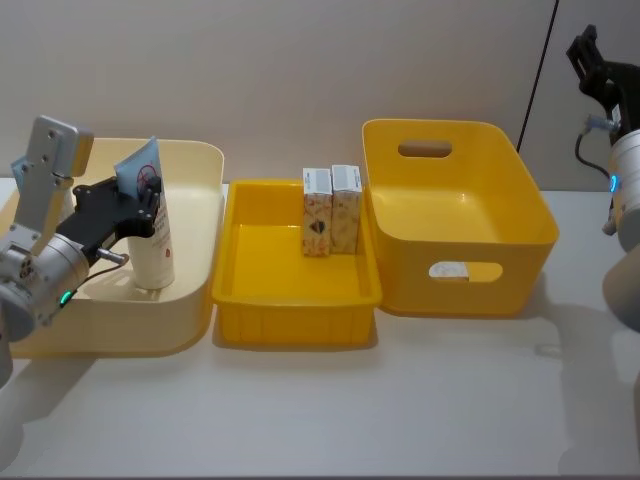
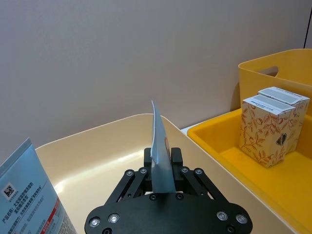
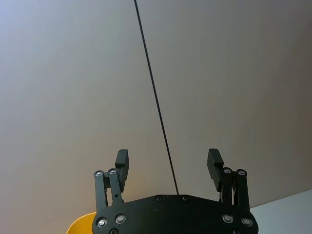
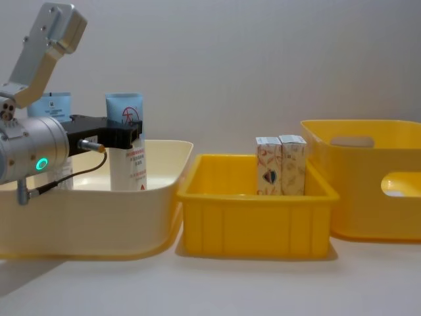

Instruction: Bimanual collaborative sorting of washing and personal care products

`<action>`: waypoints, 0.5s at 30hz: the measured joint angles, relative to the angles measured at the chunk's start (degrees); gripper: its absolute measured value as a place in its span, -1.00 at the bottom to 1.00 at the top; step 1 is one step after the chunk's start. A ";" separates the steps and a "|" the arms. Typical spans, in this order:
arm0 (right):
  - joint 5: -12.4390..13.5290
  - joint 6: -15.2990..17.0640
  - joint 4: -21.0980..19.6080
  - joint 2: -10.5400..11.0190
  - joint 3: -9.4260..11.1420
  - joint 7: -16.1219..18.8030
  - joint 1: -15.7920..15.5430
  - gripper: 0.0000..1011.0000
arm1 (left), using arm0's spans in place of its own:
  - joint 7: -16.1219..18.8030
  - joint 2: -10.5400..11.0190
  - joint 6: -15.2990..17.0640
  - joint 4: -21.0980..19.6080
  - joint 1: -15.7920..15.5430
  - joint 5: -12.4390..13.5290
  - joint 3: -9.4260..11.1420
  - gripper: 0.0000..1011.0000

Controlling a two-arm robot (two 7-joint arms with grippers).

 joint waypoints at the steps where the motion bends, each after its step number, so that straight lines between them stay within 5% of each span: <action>1: 0.00 0.00 0.00 0.00 0.00 0.00 0.00 0.98 | 0.00 0.00 0.00 0.00 0.00 0.00 0.00 -0.60; 15: 0.00 0.00 0.00 0.00 0.00 0.00 0.00 0.98 | -0.04 -0.01 -0.06 0.07 -0.11 0.10 0.00 -0.60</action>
